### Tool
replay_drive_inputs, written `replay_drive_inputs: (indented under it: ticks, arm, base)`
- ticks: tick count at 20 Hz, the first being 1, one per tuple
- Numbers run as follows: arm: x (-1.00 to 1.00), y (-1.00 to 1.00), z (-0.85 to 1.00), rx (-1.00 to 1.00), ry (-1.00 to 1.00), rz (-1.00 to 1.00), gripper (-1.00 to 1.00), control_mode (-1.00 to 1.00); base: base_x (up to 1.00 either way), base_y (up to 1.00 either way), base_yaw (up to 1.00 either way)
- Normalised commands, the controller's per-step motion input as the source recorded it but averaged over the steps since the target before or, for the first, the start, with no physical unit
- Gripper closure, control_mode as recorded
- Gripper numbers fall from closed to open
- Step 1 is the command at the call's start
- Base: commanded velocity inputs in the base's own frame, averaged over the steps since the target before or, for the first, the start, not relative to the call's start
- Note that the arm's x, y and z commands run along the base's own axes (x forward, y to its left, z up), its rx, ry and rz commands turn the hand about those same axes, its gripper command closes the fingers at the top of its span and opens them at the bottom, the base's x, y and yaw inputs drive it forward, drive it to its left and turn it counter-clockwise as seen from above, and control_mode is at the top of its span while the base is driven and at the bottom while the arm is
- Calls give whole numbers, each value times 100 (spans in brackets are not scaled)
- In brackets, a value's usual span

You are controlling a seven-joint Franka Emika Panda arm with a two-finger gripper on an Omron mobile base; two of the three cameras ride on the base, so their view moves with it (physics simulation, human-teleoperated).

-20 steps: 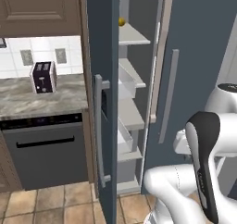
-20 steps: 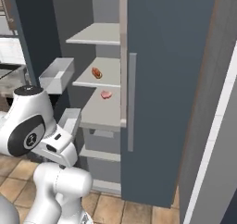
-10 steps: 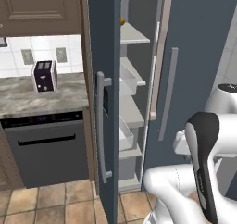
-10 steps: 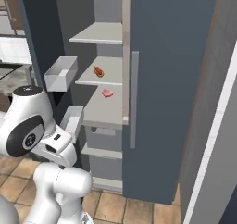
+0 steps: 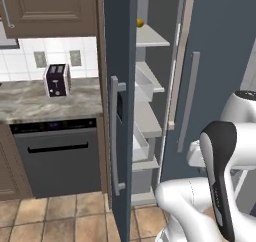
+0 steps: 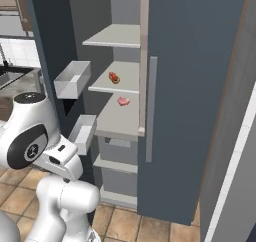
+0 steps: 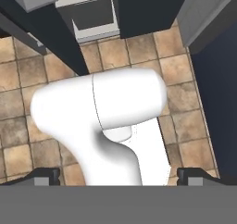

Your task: Store the hot dog in the freezer for long-term storage. Close the freezer door after placing the cooked food.

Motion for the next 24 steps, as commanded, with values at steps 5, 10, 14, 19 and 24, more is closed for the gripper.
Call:
replay_drive_inputs:
  ticks: [5, 10, 14, 19, 24]
  arm:
    - [0, 0, 0, 0, 0, 0, -100, 100]
    - [0, 0, 0, 0, 0, 0, -100, 100]
    - [0, 1, 1, -1, -7, -1, -100, -100]
    - [22, 48, 3, -13, -24, -4, -100, -100]
    - [60, 92, 0, -14, -15, -15, -100, -100]
  base:
    - [0, 4, 5]
    - [0, 1, 1]
    - [0, 6, 0]
    - [0, 0, 0]
    - [0, 0, 0]
